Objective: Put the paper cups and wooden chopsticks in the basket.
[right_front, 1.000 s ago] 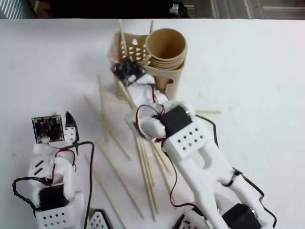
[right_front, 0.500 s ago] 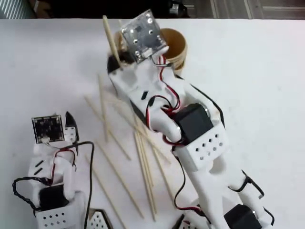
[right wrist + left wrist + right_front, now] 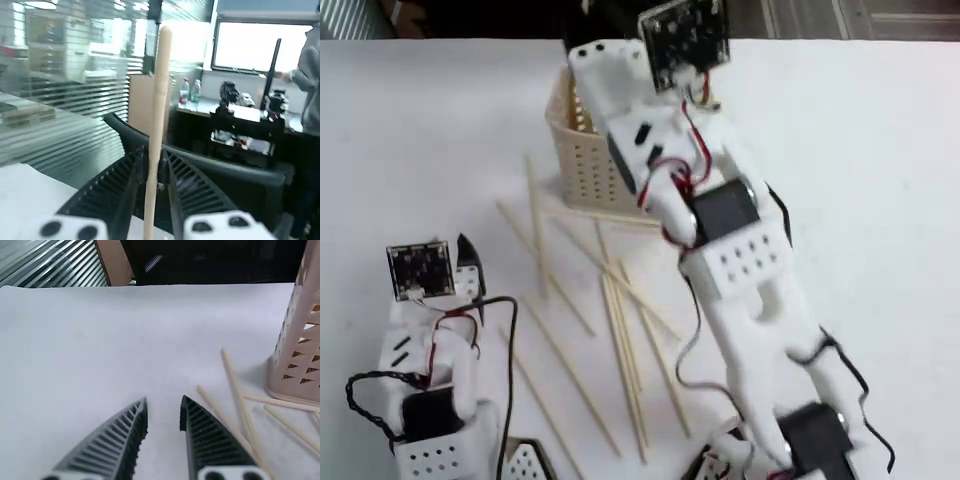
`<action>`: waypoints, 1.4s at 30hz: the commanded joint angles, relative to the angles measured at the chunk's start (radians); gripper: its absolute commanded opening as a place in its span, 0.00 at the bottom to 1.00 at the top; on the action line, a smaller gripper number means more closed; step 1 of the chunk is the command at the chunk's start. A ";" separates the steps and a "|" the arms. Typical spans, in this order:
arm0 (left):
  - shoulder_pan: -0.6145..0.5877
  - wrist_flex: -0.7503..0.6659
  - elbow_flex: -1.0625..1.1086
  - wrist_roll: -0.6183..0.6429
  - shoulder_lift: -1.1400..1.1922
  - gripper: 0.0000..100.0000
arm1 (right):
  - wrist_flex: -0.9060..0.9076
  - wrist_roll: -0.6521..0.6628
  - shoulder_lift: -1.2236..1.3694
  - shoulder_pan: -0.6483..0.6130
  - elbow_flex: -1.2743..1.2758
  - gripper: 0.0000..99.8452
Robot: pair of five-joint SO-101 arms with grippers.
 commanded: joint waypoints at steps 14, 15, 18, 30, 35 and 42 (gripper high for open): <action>-0.010 0.002 -0.003 0.005 -0.016 0.12 | 0.249 -0.005 0.007 0.051 -0.041 0.11; -0.010 0.002 -0.003 0.005 -0.016 0.12 | 0.320 -0.009 -0.024 0.051 -0.035 0.08; -0.010 0.003 -0.008 -0.009 -0.016 0.12 | 0.524 -0.014 -0.117 0.051 0.018 0.01; -0.004 0.138 -0.229 -0.068 -0.010 0.12 | 0.676 -0.015 -0.561 0.054 0.684 0.04; 0.039 0.233 -0.361 -0.140 -0.002 0.12 | 0.530 -0.015 -0.702 0.059 1.000 0.04; 0.084 0.333 -0.565 -0.172 0.320 0.12 | 0.344 -0.015 -0.733 0.199 1.168 0.04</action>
